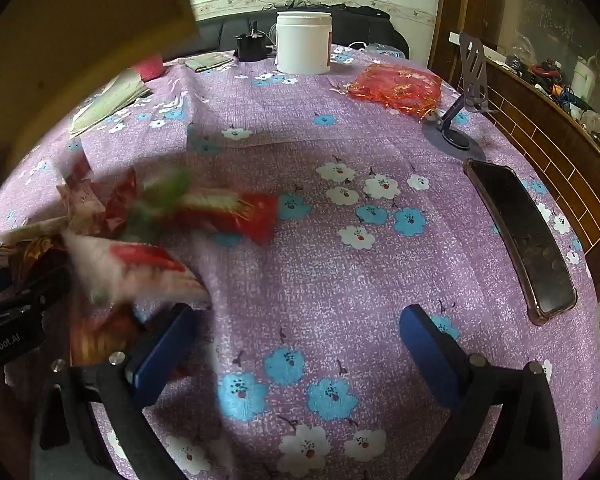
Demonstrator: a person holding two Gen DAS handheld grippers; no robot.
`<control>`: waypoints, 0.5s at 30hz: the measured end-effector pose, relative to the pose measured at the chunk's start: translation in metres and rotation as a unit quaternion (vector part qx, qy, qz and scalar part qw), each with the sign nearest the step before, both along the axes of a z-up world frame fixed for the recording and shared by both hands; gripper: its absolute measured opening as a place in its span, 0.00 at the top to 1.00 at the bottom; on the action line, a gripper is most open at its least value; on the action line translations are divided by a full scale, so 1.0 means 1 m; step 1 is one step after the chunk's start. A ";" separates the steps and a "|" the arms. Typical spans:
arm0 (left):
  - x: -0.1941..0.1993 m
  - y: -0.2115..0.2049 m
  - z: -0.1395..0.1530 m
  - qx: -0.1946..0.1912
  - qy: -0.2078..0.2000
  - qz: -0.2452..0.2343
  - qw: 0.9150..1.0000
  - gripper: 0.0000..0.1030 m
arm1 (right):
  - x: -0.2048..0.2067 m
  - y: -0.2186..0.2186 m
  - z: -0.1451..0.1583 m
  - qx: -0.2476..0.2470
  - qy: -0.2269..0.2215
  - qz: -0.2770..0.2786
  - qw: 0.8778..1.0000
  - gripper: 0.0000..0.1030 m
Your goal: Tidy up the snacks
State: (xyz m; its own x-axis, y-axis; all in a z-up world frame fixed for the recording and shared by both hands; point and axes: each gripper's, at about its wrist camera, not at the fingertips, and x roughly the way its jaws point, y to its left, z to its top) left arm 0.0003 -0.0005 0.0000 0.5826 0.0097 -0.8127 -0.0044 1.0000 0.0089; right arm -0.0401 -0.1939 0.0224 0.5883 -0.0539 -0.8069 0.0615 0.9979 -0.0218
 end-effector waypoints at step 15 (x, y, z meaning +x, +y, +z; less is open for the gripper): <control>-0.001 -0.001 0.000 -0.003 -0.004 0.000 1.000 0.00 | 0.000 0.000 0.000 0.002 0.002 0.000 1.000 0.00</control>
State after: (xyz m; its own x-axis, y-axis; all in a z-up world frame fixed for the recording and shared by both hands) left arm -0.0003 -0.0013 0.0002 0.5889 0.0050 -0.8082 -0.0045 1.0000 0.0029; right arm -0.0400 -0.1943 0.0225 0.5857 -0.0505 -0.8090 0.0615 0.9979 -0.0178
